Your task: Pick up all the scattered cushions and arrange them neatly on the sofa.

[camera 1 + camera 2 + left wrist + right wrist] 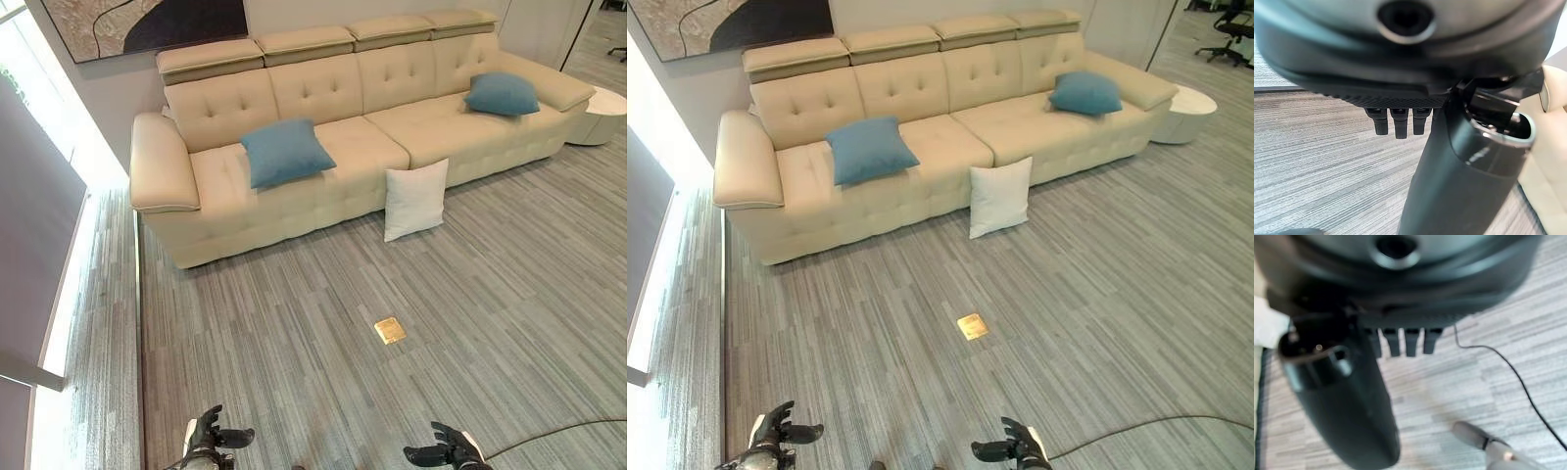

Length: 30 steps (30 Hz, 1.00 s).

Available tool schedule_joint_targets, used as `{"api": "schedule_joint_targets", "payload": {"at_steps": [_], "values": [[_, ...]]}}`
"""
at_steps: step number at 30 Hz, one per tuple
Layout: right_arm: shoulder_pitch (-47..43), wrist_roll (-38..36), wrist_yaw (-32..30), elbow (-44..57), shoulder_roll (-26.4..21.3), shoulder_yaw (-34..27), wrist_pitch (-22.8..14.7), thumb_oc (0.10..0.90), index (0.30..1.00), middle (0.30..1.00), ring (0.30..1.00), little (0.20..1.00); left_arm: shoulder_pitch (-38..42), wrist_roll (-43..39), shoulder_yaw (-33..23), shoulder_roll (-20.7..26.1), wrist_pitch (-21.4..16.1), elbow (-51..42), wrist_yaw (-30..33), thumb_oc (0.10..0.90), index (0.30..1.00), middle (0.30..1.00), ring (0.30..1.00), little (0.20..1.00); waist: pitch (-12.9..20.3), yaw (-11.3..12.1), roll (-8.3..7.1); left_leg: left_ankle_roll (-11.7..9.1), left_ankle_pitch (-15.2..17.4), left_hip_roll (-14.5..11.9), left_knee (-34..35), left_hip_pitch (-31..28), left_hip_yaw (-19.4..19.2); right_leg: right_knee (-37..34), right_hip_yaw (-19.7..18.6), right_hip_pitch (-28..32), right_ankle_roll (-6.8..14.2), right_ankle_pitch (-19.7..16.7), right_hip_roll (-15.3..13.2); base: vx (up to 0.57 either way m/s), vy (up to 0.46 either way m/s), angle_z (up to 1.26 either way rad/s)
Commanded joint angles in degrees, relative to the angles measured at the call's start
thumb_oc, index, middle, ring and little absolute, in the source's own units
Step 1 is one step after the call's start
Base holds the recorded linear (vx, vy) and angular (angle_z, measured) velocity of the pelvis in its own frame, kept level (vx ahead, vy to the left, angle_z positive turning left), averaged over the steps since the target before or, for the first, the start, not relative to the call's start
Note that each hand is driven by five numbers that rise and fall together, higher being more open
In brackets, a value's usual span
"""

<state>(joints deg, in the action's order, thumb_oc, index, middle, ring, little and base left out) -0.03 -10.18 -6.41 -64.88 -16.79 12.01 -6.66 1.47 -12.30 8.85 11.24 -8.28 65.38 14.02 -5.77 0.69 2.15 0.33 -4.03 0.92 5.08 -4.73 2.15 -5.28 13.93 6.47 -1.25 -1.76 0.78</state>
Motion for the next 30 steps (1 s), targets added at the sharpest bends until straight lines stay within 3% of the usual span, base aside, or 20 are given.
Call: {"api": "schedule_joint_targets", "payload": {"at_steps": [1,7,18,24,30], "values": [[-4.4,-1.4,-0.2,-0.3,0.2,1.8,-2.2,0.8,0.9,0.9,0.9,0.9,6.1,-0.2,-0.3,0.7,-1.9,3.7,-0.6,0.8,0.9,0.9,0.9,0.9,-1.5,0.4,-3.2,-1.4,7.5,-0.5,-0.1,-1.3,0.1,0.4,-2.9,2.3,6.0,5.4,-5.3,0.0,0.0,0.0],[-4.1,-1.5,0.5,-0.1,1.2,2.7,-1.9,0.8,0.9,0.9,0.9,0.9,5.1,0.2,1.8,-1.2,-1.1,5.3,-4.0,0.8,0.9,0.9,0.9,0.9,-2.2,-0.2,-3.01,-1.6,7.1,-0.7,-0.1,-0.6,0.5,0.8,-2.9,1.8,5.5,5.8,-4.8,-0.01,-0.031,0.0],[-4.6,-1.7,1.1,1.0,1.7,3.8,-1.8,0.8,0.9,0.9,0.9,0.9,5.3,1.4,4.0,-2.0,-0.6,5.7,-4.7,0.8,0.9,0.9,0.9,0.9,-3.8,-0.8,-2.9,-2.6,5.9,-1.5,-0.7,1.6,2.9,4.3,-2.2,-0.8,3.6,8.0,-3.7,-0.01,-0.068,0.1],[-5.7,-1.2,0.6,1.1,1.5,4.8,-2.2,0.8,0.9,0.9,0.9,0.9,6.9,1.0,5.6,-2.7,-0.9,4.6,-4.7,0.8,0.9,0.9,0.9,0.9,-6.3,-0.3,-4.04,-4.1,7.4,-1.5,-10.9,7.4,2.9,4.5,-1.5,-1.0,2.0,8.9,-3.4,-0.02,-0.077,0.33],[-6.2,-1.3,0.3,1.4,1.5,5.2,-2.5,0.8,0.9,0.9,0.9,0.9,7.0,0.6,6.1,-2.7,-1.1,4.2,-4.3,0.8,0.9,0.9,0.9,0.9,-7.2,0.1,-5.39,-4.1,8.1,-1.6,-15.8,10.4,0.7,4.3,-0.3,0.0,1.8,9.4,-3.8,0.04,-0.001,0.16]]}}
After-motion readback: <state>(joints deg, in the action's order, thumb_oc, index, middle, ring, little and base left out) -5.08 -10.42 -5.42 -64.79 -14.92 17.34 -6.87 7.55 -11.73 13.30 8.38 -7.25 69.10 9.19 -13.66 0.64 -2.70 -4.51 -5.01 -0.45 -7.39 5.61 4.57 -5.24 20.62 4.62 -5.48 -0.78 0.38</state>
